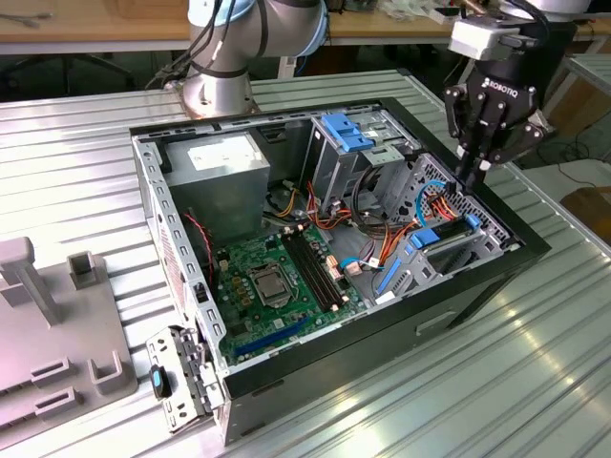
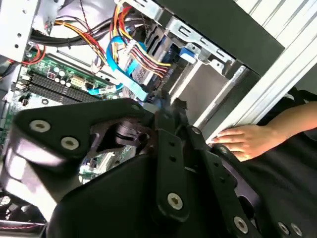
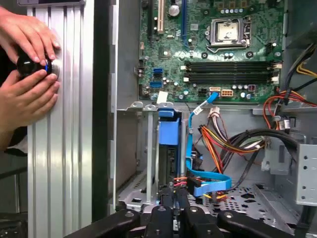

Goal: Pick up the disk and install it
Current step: 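Insert the second disk wire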

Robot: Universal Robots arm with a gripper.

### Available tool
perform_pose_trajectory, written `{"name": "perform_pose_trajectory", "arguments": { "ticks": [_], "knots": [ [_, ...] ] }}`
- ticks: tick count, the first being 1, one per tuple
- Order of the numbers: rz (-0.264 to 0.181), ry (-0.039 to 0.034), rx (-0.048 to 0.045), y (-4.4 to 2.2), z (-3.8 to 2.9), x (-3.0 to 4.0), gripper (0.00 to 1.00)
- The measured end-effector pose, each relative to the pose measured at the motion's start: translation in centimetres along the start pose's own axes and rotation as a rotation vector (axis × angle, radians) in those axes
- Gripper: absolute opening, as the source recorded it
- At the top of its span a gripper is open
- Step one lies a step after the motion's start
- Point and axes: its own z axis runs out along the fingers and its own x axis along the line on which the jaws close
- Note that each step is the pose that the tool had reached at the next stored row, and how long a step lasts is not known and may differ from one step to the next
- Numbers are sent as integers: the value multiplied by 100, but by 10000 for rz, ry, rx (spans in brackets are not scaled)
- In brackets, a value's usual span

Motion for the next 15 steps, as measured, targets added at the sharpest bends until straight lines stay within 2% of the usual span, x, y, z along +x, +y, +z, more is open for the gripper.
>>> {"name": "perform_pose_trajectory", "arguments": {
  "ticks": [1, 2, 3, 5, 6, 7, 8, 10, 11, 12, 13, 15],
  "knots": [
    [0, 15, -1, 0, -4, -44, 31],
    [2, 15, -1, 4, -1, -61, 37],
    [3, 14, -1, 13, 49, -123, 44],
    [1, 39, -2, 20, 70, -230, 44],
    [-1, 68, -2, 19, 74, -260, 44],
    [-3, 160, -4, 19, 82, -298, 44],
    [-9, 318, -7, 18, 86, -329, 44],
    [-19, 614, -10, 19, 88, -336, 44],
    [-27, 837, -13, 18, 90, -344, 44],
    [-32, 986, -16, 18, 94, -355, 44],
    [-34, 1056, -18, 18, 99, -366, 44],
    [-36, 1081, -18, 19, 134, -391, 44]
  ]
}}
